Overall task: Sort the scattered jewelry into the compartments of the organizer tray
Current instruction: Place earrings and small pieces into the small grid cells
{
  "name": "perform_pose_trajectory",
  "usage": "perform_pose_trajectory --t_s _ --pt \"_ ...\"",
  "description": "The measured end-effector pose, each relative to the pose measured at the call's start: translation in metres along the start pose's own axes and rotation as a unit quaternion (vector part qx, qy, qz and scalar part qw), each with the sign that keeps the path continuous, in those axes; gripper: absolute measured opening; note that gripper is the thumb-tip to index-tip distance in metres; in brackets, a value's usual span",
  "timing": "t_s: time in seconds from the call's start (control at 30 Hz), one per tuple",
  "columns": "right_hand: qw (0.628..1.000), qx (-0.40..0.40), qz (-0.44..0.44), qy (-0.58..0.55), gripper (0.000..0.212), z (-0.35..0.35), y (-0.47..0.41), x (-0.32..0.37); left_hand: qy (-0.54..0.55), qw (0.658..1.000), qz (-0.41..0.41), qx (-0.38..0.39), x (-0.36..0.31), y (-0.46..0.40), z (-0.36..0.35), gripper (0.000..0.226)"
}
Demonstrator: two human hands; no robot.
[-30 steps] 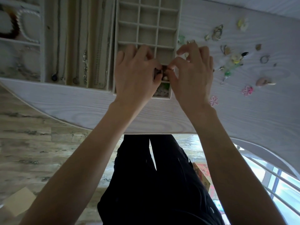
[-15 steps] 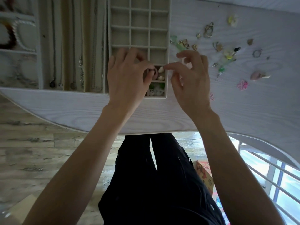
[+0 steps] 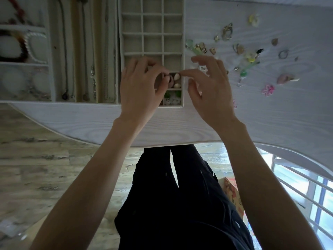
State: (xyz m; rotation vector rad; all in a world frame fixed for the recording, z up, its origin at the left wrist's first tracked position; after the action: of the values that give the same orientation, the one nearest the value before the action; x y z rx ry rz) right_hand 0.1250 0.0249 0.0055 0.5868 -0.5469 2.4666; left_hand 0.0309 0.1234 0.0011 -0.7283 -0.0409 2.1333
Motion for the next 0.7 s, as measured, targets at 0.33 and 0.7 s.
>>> perform_pose_trajectory --t_s 0.33,0.7 --pt "0.993 -0.062 -0.097 0.041 0.019 0.089 0.050 -0.071 0.178 0.979 -0.055 0.088 -0.110 0.008 -0.033 0.021" --pt "0.970 0.058 -0.189 0.139 0.037 0.110 0.023 -0.193 -0.012 0.986 -0.119 0.115 -0.172 -0.060 -0.133 0.031"
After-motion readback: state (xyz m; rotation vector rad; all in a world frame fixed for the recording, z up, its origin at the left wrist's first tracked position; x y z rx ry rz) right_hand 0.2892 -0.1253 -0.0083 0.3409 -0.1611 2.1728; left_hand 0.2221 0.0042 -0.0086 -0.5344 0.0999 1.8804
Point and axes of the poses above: each hand's wrist, its own y-axis away from the middle knuckle, its own z-axis out of the back of the hand, x = y × z, the point moved 10 cm from there along -y, towards the middle knuckle, and after that the axes turned 7 degrees about -x, right-handed, at the moved point
